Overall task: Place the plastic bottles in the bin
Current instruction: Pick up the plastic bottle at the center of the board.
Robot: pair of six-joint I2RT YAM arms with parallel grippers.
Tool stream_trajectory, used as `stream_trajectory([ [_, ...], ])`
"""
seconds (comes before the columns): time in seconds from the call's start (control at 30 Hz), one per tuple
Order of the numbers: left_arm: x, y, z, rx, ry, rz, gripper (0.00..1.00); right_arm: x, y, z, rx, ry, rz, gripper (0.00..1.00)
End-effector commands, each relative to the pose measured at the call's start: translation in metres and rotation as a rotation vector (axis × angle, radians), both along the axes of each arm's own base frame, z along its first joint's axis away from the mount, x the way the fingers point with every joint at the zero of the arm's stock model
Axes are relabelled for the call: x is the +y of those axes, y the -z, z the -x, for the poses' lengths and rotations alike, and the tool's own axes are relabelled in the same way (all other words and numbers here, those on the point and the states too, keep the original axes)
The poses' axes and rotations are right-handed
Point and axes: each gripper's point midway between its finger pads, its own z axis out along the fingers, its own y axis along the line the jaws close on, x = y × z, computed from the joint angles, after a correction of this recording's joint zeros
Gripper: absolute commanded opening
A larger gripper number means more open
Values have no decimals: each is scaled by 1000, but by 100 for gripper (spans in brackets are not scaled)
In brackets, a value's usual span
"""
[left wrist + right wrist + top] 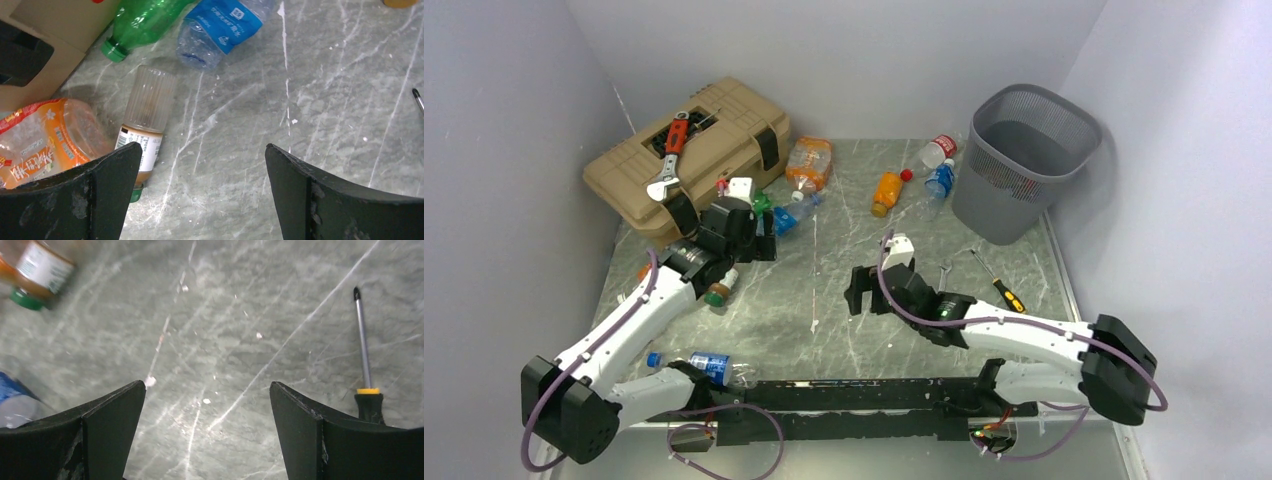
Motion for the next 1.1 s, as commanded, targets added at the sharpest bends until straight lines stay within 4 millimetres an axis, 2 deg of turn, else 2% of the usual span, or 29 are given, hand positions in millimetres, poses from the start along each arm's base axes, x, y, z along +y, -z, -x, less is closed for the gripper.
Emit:
stream_trajectory([
  [0.0,16,-14,-8,-39,-142,13,100,24,5,4,-8,-91,-56,100],
  [0.13,2,0,-3,27,-72,29,99,36,13,15,4,-160,-116,100],
  [0.23,10,37,0,191,-98,-89,100,37,22,21,21,-188,-111,100],
  [0.4,24,72,0,337,-93,-271,100,32,28,31,28,-213,-95,100],
  [0.63,41,88,-14,391,-93,-420,100,23,30,44,30,-243,-110,100],
  [0.8,65,89,-28,401,-162,-346,99,22,27,47,23,-249,-117,100],
  [0.97,66,110,-27,490,-157,-330,99,27,22,46,16,-265,-115,100],
  [1.07,66,116,-26,508,-148,-340,99,32,15,46,5,-273,-126,100],
])
